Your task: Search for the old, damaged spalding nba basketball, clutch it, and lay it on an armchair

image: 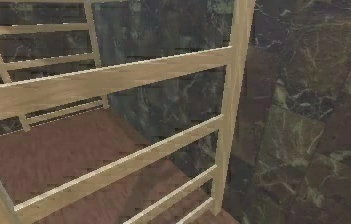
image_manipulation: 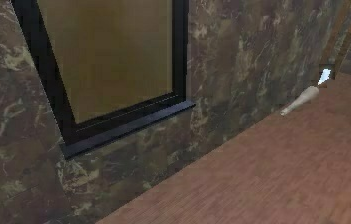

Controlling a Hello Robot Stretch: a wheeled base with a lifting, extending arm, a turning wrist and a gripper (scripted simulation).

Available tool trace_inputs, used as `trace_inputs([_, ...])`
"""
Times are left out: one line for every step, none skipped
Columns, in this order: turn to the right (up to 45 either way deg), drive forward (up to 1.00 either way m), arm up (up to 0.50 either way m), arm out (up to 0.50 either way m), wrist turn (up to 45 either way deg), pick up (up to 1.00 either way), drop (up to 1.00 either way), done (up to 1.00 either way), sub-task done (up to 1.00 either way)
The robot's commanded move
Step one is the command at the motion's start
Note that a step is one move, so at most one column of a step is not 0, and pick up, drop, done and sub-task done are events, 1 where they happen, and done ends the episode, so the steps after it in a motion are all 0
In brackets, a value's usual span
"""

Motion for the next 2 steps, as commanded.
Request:
trace_inputs([6.0, 0.0, 0.0, 0.0, 0.0, 0.0, 0.0, 0.0, 0.0])
trace_inputs([0.0, 0.2, 0.0, 0.0, 0.0, 0.0, 0.0, 0.0, 0.0])
